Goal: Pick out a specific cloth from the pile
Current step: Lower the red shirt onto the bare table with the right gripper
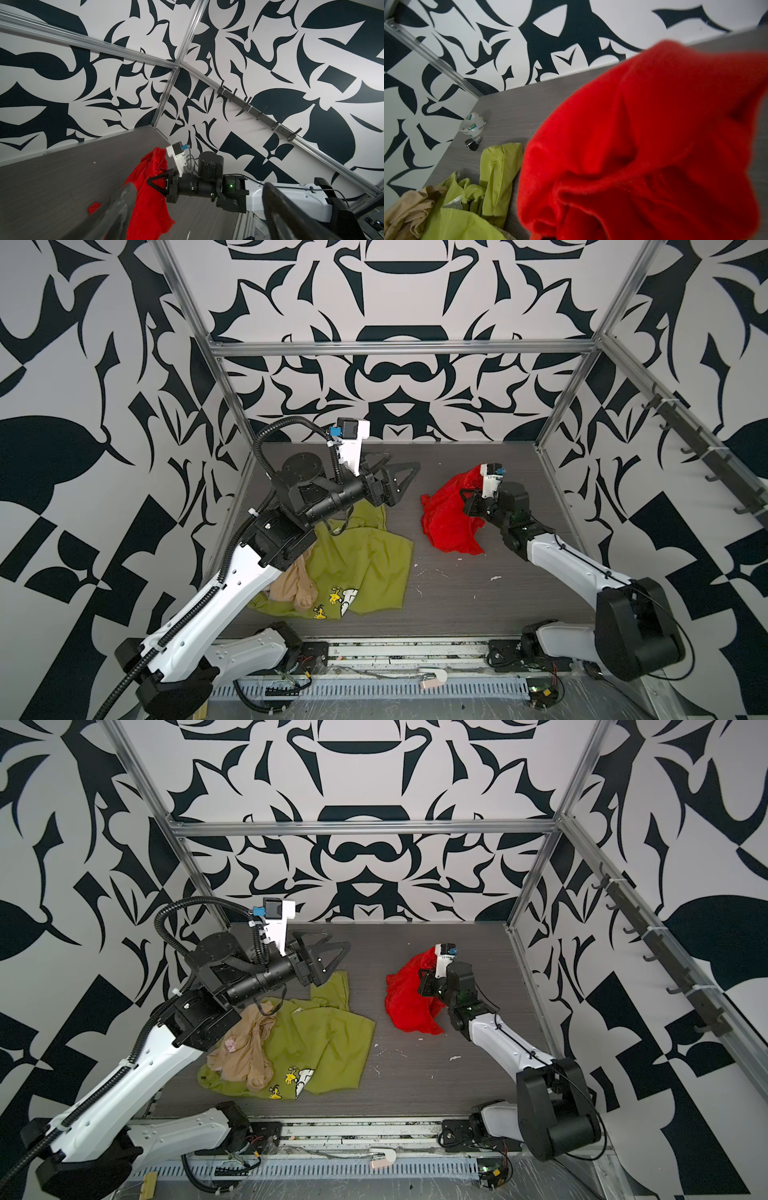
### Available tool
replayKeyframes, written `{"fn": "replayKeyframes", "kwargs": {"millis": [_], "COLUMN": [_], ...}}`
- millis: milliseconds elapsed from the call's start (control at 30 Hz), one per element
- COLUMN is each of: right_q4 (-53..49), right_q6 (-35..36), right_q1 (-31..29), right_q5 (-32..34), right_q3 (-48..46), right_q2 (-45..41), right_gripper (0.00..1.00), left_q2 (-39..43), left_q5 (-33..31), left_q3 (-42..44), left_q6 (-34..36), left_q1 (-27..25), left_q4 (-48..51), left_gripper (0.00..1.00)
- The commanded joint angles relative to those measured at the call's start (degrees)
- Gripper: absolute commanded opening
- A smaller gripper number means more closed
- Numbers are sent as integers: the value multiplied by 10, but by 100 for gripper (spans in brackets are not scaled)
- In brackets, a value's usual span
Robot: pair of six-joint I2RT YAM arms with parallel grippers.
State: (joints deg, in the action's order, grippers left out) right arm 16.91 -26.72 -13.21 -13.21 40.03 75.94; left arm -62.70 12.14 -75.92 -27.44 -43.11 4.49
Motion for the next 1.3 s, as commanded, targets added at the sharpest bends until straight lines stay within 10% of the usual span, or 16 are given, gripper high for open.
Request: {"fn": "replayKeyframes", "kwargs": {"millis": [0, 733, 1267], "right_q4": [11, -21, -179], "right_q6": [-66, -183, -104], "right_q1": [17, 149, 167], "right_q5": [-25, -147, -137], "right_q3": [-4, 42, 85], "right_q2": [12, 202, 73], "right_gripper": [0, 29, 68], "left_q2": [4, 10, -8], "left_q5": [-6, -31, -25], "left_q3": [15, 47, 42], "left_q6": [1, 3, -4], "left_q1": [-1, 0, 0], "left_q4": [-12, -6, -19], "left_gripper": [97, 98, 98]}}
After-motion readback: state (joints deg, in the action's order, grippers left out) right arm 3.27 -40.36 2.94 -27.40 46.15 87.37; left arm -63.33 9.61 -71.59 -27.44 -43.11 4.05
